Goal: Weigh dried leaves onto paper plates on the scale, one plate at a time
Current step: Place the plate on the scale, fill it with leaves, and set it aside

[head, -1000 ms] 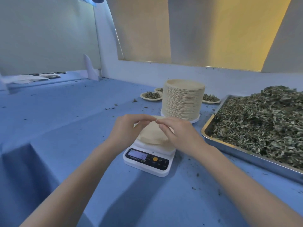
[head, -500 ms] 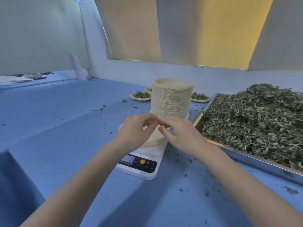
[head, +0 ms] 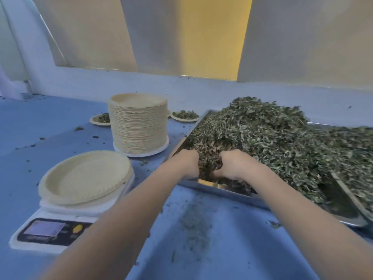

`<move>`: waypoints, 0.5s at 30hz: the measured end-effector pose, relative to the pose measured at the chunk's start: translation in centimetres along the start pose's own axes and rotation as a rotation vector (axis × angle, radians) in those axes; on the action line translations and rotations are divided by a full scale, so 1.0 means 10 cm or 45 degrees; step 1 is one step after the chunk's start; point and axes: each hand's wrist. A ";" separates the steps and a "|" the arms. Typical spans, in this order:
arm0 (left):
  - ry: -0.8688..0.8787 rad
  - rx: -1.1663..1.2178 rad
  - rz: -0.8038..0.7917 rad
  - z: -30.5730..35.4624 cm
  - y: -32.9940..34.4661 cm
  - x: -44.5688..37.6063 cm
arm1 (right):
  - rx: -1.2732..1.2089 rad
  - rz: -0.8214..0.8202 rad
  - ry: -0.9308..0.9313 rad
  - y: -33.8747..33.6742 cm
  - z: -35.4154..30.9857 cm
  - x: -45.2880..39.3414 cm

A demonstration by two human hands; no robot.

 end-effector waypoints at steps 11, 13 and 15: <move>0.063 0.092 -0.089 -0.07 -0.14 -0.25 | -0.503 -0.166 -0.220 0.00 0.03 -0.43; 0.029 0.057 -0.069 -0.13 -0.21 -0.23 | -0.412 -0.042 -0.280 -0.13 0.02 -0.53; -0.007 0.062 -0.083 -0.14 -0.25 -0.26 | -0.302 0.050 -0.345 -0.18 -0.06 -0.68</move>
Point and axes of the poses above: each hand's wrist, its own x-axis away from the middle knuckle, its own y-axis out of the palm, z = x × y, and after that the axes turned 2 degrees about -y, right-handed
